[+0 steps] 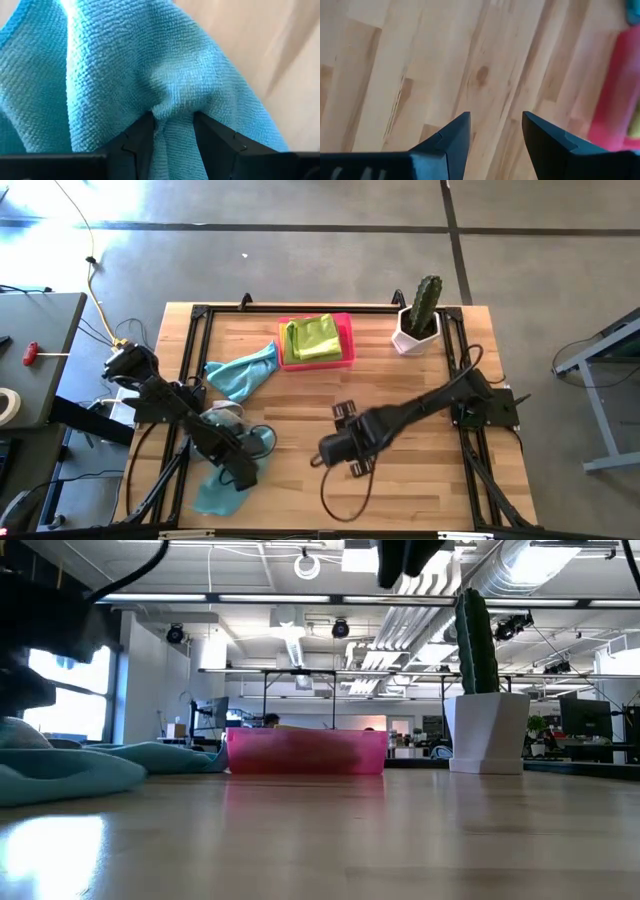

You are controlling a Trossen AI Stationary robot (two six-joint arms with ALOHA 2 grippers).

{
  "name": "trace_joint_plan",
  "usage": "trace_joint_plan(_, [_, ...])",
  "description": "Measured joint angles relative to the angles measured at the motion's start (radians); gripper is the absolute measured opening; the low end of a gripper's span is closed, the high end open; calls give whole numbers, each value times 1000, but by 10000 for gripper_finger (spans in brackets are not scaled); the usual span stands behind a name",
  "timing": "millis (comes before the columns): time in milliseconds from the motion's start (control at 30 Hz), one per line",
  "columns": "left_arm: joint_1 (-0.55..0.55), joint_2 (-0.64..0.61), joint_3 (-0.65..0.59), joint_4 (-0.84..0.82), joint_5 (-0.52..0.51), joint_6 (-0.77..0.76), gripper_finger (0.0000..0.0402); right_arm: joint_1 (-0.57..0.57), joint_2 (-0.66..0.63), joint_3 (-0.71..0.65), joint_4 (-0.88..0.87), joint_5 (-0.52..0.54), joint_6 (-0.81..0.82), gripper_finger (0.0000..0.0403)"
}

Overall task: Fold microfiber towels
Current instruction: Fold the bottom blue microfiber cloth

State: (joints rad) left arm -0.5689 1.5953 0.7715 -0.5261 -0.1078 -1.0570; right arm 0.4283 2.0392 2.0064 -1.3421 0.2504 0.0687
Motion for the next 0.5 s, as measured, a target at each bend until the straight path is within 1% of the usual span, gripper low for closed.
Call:
trace_joint_plan(167, [75, 29, -4, 202, -48, 165, 131, 86, 0, 0, -77, 160, 167, 171])
trace_joint_plan(333, [171, 68, 0, 410, -63, 349, 131, 161, -1, 0, -165, 297, 345, 171])
trace_joint_plan(400, [211, 94, 7, 443, -62, 403, 131, 187, -1, 0, -207, 342, 402, 171])
trace_joint_plan(500, [269, 146, 58, 468, -62, 485, 131, 225, -1, 0, -229, 395, 479, 171])
